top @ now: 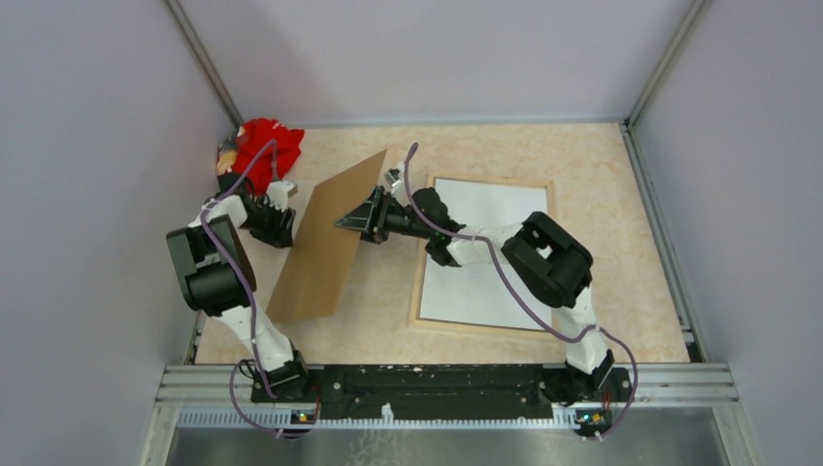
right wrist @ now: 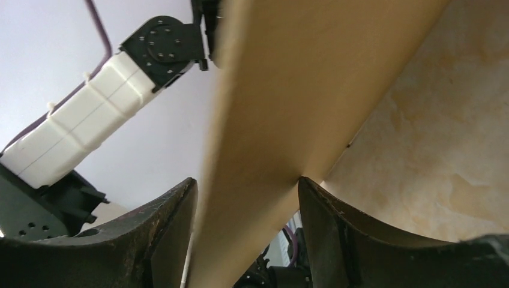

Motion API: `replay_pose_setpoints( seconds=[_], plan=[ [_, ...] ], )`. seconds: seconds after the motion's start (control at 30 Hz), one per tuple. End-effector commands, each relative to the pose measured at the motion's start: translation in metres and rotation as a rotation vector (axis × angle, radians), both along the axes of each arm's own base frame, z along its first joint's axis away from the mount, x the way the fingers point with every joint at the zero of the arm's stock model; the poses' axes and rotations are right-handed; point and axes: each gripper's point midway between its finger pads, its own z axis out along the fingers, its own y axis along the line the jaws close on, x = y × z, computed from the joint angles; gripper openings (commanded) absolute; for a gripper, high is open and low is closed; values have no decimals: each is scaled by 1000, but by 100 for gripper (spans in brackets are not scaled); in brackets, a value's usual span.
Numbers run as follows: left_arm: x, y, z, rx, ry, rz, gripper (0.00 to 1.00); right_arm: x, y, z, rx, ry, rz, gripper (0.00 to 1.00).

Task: Put the photo into the frame
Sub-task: Turn over the photo frame item at the center of the board.

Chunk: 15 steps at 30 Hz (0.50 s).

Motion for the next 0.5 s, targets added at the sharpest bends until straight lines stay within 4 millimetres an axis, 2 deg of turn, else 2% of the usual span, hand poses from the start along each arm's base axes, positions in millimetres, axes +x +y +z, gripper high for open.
replay_pose_setpoints(
  seconds=[0.0,0.07,0.13,0.2,0.3,0.37,0.4,0.47],
  plan=[
    [-78,-70,-25,-298,315,-33,59,-1,4,5,10,-5,-27,63],
    [-77,-70,-23,-289,311,-32,59,0,3,6,-6,-15,-29,61],
    [-75,-69,-19,-282,298,-31,59,0,0,10,-37,-30,-46,55],
    [-71,-67,-14,-274,282,-27,59,0,-7,12,-78,-43,-66,45],
    [-56,-62,2,-248,232,-25,64,2,-24,9,-174,-52,-106,24],
    [-38,-62,23,-220,174,-50,68,7,-37,4,-274,-67,-143,6],
    [-31,-66,38,-214,146,-70,70,10,-42,4,-317,-72,-162,0],
    [-15,-85,71,-197,80,-135,77,19,-50,7,-373,-86,-189,0]
  ],
)
